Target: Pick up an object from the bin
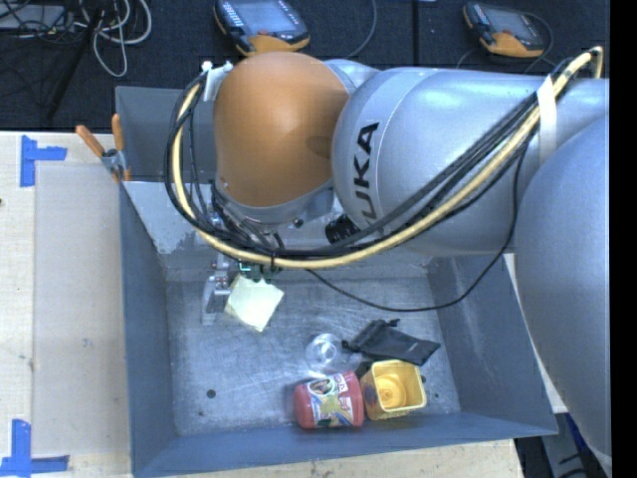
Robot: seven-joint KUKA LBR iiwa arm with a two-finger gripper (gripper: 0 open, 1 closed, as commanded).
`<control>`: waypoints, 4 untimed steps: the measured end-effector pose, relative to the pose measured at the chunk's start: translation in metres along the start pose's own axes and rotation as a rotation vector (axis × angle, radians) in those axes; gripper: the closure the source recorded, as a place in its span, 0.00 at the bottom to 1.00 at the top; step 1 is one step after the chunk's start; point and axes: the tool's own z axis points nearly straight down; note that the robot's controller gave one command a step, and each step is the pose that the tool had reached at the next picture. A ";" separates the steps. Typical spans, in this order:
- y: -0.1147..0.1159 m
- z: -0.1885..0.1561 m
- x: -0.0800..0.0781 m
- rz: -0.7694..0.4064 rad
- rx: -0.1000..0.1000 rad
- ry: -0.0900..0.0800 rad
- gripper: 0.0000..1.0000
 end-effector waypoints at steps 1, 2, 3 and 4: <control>-0.001 -0.005 -0.002 0.004 -0.001 -0.008 0.00; -0.037 -0.023 -0.011 0.135 -0.003 -0.005 0.00; -0.051 0.024 -0.020 0.168 -0.003 -0.014 0.00; -0.053 0.100 -0.026 0.113 -0.003 -0.011 0.00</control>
Offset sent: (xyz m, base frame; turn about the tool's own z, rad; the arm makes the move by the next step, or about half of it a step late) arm 0.0211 -0.0728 0.0403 0.2523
